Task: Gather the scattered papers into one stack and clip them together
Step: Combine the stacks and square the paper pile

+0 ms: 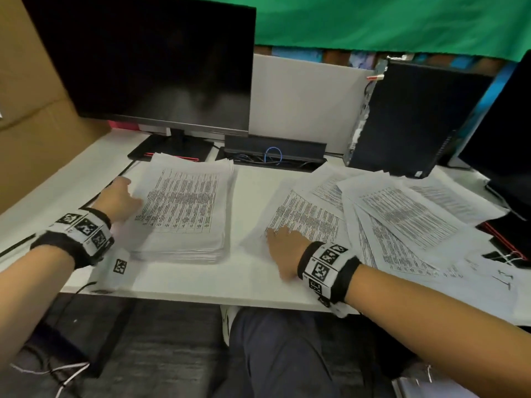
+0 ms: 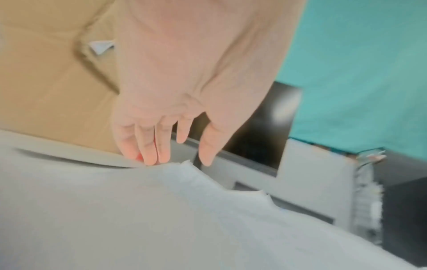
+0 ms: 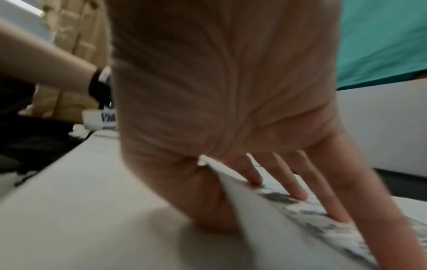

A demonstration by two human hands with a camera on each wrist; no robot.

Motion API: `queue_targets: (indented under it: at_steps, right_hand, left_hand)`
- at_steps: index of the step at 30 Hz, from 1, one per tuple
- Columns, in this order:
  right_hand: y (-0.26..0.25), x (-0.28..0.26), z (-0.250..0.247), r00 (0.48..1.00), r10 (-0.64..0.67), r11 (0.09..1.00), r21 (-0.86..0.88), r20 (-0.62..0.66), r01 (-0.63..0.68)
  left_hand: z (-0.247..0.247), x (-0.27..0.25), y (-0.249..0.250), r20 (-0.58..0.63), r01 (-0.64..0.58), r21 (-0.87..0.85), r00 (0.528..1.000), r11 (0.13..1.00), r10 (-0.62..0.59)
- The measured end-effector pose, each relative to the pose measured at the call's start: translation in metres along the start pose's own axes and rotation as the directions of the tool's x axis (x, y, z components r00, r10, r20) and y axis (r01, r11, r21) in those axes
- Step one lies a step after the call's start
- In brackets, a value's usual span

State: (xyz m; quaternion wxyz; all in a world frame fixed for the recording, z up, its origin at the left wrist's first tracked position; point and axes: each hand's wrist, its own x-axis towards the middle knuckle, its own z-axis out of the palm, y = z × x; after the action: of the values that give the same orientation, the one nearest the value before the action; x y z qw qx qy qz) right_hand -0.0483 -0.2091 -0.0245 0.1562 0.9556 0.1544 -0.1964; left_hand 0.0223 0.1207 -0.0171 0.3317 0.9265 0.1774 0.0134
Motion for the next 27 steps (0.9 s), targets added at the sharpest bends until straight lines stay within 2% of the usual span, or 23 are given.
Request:
queue_targets:
  at_steps: [1,2,4,5,7,9,10,11,12,13,14,15,16,17,18,20,22,23,24,27]
  right_hand:
    - [0.002,-0.002,0.000,1.000,-0.004,1.000,-0.007,-0.030,0.004]
    - [0.008,-0.004,-0.004,0.997,-0.015,0.998,0.060,-0.069,0.019]
    - [0.024,-0.009,-0.021,0.988,0.002,0.950,0.310,-0.156,0.047]
    - [0.034,-0.013,-0.031,0.976,0.036,0.913,0.405,-0.216,0.056]
    - [0.047,-0.024,-0.048,0.922,0.079,0.843,0.520,-0.379,0.141]
    - [0.051,-0.042,-0.056,0.854,-0.008,0.847,0.451,-0.520,0.283]
    - [0.053,-0.050,-0.058,0.848,-0.085,0.861,0.389,-0.523,0.327]
    - [0.056,-0.057,-0.057,0.865,-0.159,0.861,0.362,-0.475,0.357]
    - [0.062,-0.063,-0.056,0.894,-0.230,0.842,0.382,-0.385,0.381]
    - [0.070,-0.070,-0.055,0.920,-0.281,0.804,0.456,-0.274,0.381]
    - [0.082,-0.074,-0.053,0.943,-0.284,0.752,0.569,-0.176,0.333]
    - [0.099,-0.075,-0.049,0.966,-0.223,0.712,0.656,-0.128,0.251]
    - [0.120,-0.071,-0.040,0.989,-0.093,0.698,0.701,-0.118,0.150]
    - [0.146,-0.065,-0.028,0.993,0.066,0.711,0.702,-0.097,0.022]
    - [0.171,-0.060,-0.010,0.972,0.228,0.761,0.633,-0.055,-0.143]
    - [0.212,-0.053,0.030,0.893,0.445,0.815,0.384,0.067,-0.434]
    - [0.234,-0.052,0.064,0.821,0.546,0.774,0.274,0.167,-0.571]
    - [0.240,-0.052,0.077,0.811,0.554,0.760,0.282,0.187,-0.585]
    - [0.242,-0.051,0.084,0.812,0.555,0.761,0.282,0.184,-0.584]
    - [0.253,-0.048,0.095,0.828,0.557,0.791,0.262,0.065,-0.553]
  left_hand:
    - [0.001,-0.011,0.016,0.030,-0.049,-0.067,0.998,0.996,0.052]
    - [0.003,-0.022,0.032,0.077,-0.088,-0.162,0.992,0.983,0.102]
    - [0.013,-0.046,0.064,0.256,-0.045,-0.381,0.955,0.924,0.152]
    - [0.022,-0.058,0.078,0.368,0.038,-0.480,0.916,0.877,0.162]
    - [0.041,-0.072,0.104,0.576,0.270,-0.588,0.802,0.762,0.161]
    - [0.060,-0.082,0.126,0.717,0.464,-0.597,0.675,0.654,0.176]
    - [0.070,-0.084,0.134,0.748,0.524,-0.606,0.631,0.598,0.205]
    - [0.081,-0.087,0.142,0.754,0.557,-0.626,0.611,0.547,0.241]
    - [0.092,-0.089,0.147,0.737,0.556,-0.654,0.622,0.513,0.266]
    - [0.102,-0.095,0.154,0.724,0.529,-0.665,0.629,0.526,0.283]
    - [0.115,-0.097,0.158,0.677,0.471,-0.683,0.695,0.558,0.242]
    - [0.125,-0.104,0.163,0.620,0.416,-0.700,0.758,0.580,0.203]
    - [0.134,-0.110,0.167,0.556,0.361,-0.706,0.815,0.609,0.162]
    - [0.142,-0.117,0.169,0.510,0.344,-0.704,0.854,0.621,0.105]
    - [0.149,-0.123,0.170,0.472,0.310,-0.682,0.878,0.662,0.076]
    - [0.165,-0.126,0.169,0.483,0.296,-0.647,0.872,0.703,0.077]
    - [0.181,-0.121,0.162,0.502,0.315,-0.640,0.862,0.701,0.070]
    - [0.183,-0.118,0.161,0.545,0.385,-0.650,0.837,0.655,0.049]
    - [0.187,-0.112,0.158,0.532,0.401,-0.677,0.846,0.617,0.034]
    - [0.193,-0.107,0.155,0.548,0.393,-0.680,0.833,0.619,0.074]
